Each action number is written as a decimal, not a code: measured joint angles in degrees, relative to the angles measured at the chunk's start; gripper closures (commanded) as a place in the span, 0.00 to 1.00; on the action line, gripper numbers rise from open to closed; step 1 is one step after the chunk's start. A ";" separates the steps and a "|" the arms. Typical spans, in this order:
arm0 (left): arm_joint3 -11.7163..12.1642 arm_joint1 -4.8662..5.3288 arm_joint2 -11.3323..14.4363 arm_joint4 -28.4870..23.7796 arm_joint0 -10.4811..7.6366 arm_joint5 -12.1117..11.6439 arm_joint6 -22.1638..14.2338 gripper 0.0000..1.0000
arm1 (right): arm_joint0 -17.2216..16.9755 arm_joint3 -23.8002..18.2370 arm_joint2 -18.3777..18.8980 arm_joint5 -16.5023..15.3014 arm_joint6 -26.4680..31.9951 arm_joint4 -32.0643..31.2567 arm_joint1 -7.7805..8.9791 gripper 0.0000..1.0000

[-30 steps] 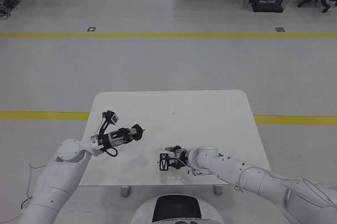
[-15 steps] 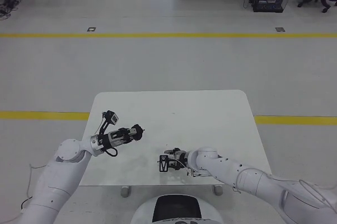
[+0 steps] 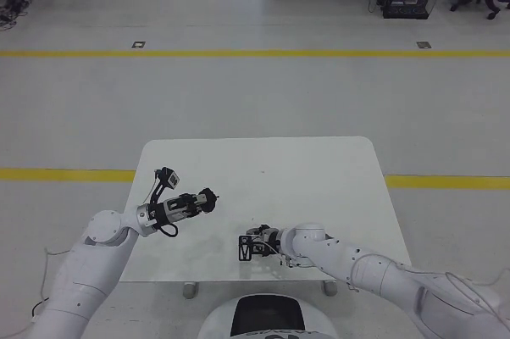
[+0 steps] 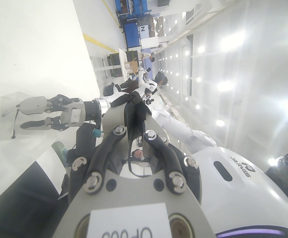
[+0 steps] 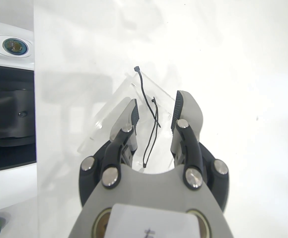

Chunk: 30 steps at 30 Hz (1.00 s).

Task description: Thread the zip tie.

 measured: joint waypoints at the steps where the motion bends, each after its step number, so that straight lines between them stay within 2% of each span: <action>1: 0.00 0.00 0.00 0.00 0.00 0.00 0.00 1.00 | 0.03 0.15 0.01 0.00 -0.03 -0.09 -0.15 0.71; 8: 0.00 0.00 0.00 0.00 0.00 0.00 0.00 1.00 | 0.53 -0.06 0.01 0.01 -0.22 -0.58 -0.19 0.69; 17: 0.00 0.00 0.00 0.00 0.00 0.00 0.00 1.00 | 0.95 -1.49 0.01 0.01 0.81 0.26 0.82 0.77; 19: 0.00 0.00 0.00 0.00 0.00 0.00 0.00 1.00 | 0.85 -1.40 0.01 0.01 0.82 0.45 0.86 0.76; 30: 0.00 0.00 0.00 0.00 0.00 0.00 0.00 1.00 | 0.20 0.06 0.01 0.01 -1.37 0.07 -0.05 0.75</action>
